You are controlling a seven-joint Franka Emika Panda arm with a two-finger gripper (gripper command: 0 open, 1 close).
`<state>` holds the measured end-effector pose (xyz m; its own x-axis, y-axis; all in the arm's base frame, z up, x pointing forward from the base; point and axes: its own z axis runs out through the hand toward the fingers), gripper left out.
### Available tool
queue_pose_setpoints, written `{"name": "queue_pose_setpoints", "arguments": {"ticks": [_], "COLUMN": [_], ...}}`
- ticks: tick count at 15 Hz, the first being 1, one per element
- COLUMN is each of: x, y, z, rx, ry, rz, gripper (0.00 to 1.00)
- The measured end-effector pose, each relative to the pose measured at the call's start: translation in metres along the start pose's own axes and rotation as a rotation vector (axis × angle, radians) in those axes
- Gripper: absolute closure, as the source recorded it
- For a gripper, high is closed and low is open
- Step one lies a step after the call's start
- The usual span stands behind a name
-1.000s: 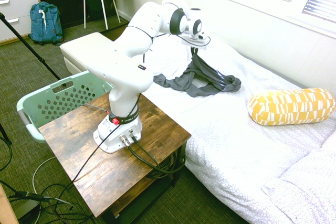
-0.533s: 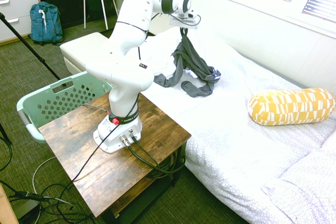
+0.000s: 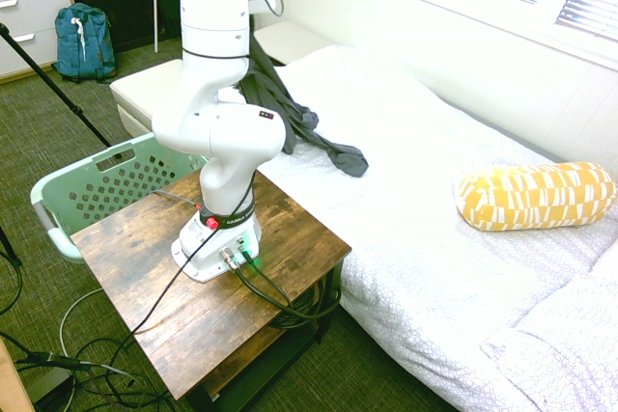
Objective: Put my clothes in the laundry bag
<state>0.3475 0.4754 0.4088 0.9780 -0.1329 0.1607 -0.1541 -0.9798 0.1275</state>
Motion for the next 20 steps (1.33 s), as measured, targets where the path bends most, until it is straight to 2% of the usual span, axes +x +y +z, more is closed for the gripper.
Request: {"name": "queue_pose_setpoints", "arguments": {"ticks": [3, 5, 6, 7, 9, 10, 14, 20], "x": [-0.174, -0.298, -0.343, -0.372, -0.37, -0.361, -0.362, -0.372], "y": [0.0, 0.022, 0.032, 0.037, 0.026, 0.018, -0.003, -0.01], "z": [-0.006, 0.014, 0.024, 0.034, 0.057, 0.071, 0.106, 0.108], "rx": [-0.054, -0.091, -0.097, -0.1, -0.112, -0.129, -0.18, -0.175], "ry": [0.003, 0.004, 0.016, 0.021, 0.001, -0.022, -0.046, -0.023], "rz": [-0.062, -0.098, -0.118, -0.133, -0.133, -0.127, -0.159, -0.168], "gripper": [1.0, 1.0, 1.0, 1.0, 1.0, 0.0, 0.0, 0.0]}}
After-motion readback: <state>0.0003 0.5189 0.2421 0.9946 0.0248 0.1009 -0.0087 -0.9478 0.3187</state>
